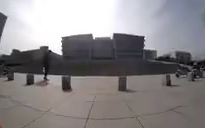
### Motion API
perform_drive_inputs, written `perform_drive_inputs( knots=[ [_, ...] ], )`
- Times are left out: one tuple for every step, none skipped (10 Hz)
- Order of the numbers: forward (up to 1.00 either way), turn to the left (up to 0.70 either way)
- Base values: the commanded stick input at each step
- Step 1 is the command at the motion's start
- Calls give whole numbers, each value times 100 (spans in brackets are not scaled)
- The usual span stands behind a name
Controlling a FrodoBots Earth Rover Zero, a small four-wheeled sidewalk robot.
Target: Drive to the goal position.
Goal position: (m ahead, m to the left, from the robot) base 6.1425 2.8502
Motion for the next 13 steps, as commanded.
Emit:
perform_drive_inputs(
  knots=[
    [100, 34],
    [100, 18],
    [100, 1],
    [100, 0],
    [100, 0],
    [100, 0],
    [100, 0],
    [100, 0],
    [100, 0],
    [100, 0],
    [100, 0],
    [100, 0],
    [100, 2]
  ],
)
